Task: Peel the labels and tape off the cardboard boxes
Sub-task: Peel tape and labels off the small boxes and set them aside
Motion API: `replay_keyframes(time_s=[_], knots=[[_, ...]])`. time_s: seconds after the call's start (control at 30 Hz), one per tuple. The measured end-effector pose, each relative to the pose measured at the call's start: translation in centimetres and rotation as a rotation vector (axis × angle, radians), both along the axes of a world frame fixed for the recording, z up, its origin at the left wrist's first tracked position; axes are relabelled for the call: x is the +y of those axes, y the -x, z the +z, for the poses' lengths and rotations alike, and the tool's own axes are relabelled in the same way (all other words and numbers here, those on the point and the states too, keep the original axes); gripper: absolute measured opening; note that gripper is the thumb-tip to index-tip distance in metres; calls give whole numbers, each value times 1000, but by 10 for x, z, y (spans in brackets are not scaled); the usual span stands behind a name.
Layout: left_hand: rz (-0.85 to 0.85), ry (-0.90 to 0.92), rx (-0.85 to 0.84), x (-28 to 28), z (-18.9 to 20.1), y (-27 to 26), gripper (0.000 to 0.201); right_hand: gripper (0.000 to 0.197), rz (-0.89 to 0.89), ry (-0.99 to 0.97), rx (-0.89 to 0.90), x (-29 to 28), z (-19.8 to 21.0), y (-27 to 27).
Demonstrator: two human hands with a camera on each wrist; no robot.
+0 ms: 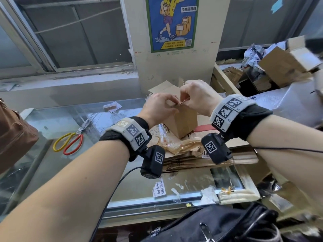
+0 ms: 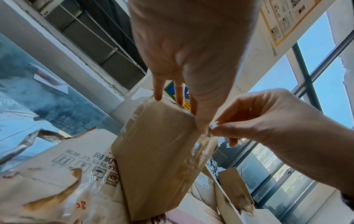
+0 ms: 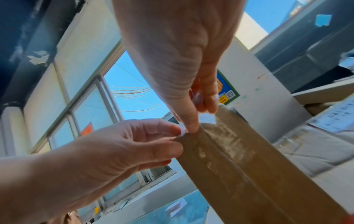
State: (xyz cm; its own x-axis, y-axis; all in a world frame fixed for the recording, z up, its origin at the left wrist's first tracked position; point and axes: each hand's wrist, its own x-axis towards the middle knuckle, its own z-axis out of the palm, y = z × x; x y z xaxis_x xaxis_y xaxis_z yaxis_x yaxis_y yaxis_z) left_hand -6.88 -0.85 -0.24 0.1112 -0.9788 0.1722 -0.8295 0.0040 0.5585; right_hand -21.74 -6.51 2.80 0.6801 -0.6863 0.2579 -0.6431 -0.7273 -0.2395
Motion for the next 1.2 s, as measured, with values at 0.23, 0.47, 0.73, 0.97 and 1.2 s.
replay_keyframes(time_s=[0.23,0.47,0.73,0.97,1.2], knots=[[-42,-37,-106,-12,-7,9,11,9,-47,-84,-87,-4,-35,23],[-10,-73,-14,-25,-2,4,13,6,-196,-359,-118,-5,-64,49],[-37,-139,-123,-25,10,12,9,26,-174,-292,-334,-11,-47,48],[-29,-172,-146,-23,14,16,10,14,-103,-87,-207,-10,-38,27],[-10,-219,-88,-25,9,13,14,18,-283,-236,-145,-17,-36,23]])
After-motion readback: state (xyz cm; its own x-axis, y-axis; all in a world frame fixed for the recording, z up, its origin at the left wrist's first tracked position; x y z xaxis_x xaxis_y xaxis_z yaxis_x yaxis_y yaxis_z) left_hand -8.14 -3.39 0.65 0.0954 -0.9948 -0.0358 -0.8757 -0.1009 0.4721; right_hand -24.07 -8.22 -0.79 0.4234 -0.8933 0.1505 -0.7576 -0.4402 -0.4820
